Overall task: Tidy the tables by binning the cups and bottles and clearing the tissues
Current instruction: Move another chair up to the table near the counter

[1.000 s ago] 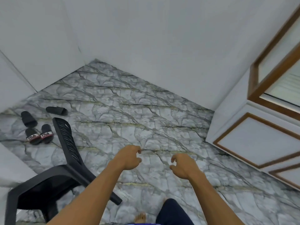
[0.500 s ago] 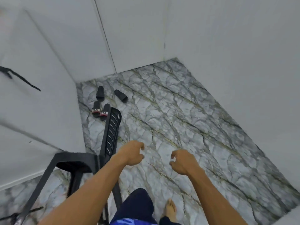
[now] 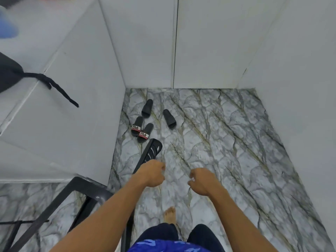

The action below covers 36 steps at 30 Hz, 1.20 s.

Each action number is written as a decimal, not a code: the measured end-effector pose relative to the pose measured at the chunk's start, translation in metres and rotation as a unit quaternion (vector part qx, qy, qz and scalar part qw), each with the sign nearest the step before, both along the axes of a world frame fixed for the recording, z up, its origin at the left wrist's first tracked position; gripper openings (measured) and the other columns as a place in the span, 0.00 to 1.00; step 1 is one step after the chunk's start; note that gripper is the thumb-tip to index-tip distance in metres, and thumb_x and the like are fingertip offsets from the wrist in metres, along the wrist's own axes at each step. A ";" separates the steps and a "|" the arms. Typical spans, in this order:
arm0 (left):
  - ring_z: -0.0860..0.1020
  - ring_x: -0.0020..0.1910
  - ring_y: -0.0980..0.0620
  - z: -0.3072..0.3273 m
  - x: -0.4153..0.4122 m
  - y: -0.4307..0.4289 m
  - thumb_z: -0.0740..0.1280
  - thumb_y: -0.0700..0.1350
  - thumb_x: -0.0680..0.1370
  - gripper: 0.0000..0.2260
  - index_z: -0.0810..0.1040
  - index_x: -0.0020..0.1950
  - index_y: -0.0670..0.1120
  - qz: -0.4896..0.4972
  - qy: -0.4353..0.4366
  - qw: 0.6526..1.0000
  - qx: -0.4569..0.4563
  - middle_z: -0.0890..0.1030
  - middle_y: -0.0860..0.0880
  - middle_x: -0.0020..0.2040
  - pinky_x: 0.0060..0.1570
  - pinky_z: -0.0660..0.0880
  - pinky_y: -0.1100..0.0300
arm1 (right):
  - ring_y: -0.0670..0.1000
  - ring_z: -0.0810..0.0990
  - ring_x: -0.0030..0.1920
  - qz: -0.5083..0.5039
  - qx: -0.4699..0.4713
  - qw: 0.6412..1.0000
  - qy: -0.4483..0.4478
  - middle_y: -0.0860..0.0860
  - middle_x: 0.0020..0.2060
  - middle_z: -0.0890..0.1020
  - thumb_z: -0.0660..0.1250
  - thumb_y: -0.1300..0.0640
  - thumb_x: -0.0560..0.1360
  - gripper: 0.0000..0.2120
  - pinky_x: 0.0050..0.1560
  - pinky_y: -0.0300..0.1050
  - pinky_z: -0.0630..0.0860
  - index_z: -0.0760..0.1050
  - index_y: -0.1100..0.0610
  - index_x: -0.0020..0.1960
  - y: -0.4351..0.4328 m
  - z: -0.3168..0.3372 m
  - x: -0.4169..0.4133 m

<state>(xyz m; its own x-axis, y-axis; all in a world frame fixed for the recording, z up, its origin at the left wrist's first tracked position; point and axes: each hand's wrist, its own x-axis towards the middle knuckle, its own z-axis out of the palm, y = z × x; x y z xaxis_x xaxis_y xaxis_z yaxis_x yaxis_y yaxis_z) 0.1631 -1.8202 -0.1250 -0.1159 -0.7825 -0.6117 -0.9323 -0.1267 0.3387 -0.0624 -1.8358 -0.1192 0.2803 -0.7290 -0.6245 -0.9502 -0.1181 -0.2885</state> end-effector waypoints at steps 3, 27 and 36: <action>0.77 0.56 0.46 0.000 0.019 -0.045 0.67 0.48 0.75 0.16 0.76 0.62 0.49 0.036 -0.006 0.999 -0.002 0.77 0.47 0.61 0.55 0.77 0.53 | 0.54 0.77 0.60 0.028 0.006 0.999 -0.015 0.53 0.61 0.79 0.65 0.45 0.77 0.20 0.59 0.46 0.75 0.75 0.52 0.66 -0.055 -0.004 0.027; 0.78 0.56 0.44 -0.210 0.129 -0.300 0.69 0.47 0.74 0.17 0.78 0.62 0.47 0.257 0.012 0.961 0.098 0.79 0.45 0.58 0.55 0.77 0.49 | 0.56 0.78 0.56 0.228 0.162 0.960 -0.027 0.55 0.57 0.79 0.65 0.54 0.76 0.15 0.56 0.51 0.78 0.77 0.58 0.61 -0.392 -0.233 0.200; 0.78 0.51 0.42 -0.389 0.129 -0.324 0.68 0.47 0.76 0.11 0.76 0.55 0.44 0.256 -0.003 0.963 0.080 0.79 0.43 0.51 0.43 0.73 0.51 | 0.58 0.76 0.58 0.254 0.169 0.952 -0.023 0.56 0.60 0.75 0.67 0.57 0.73 0.28 0.55 0.53 0.76 0.67 0.52 0.72 -0.393 -0.390 0.236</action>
<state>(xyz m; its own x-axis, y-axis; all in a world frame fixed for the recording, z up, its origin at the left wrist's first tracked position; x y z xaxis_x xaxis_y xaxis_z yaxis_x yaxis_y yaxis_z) 0.2924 -2.1446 -0.5137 0.2640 -0.6316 -0.7290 -0.7361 -0.6203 0.2709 0.1734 -2.2287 -0.5093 0.5748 -0.2518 -0.7786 -0.7814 -0.4513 -0.4309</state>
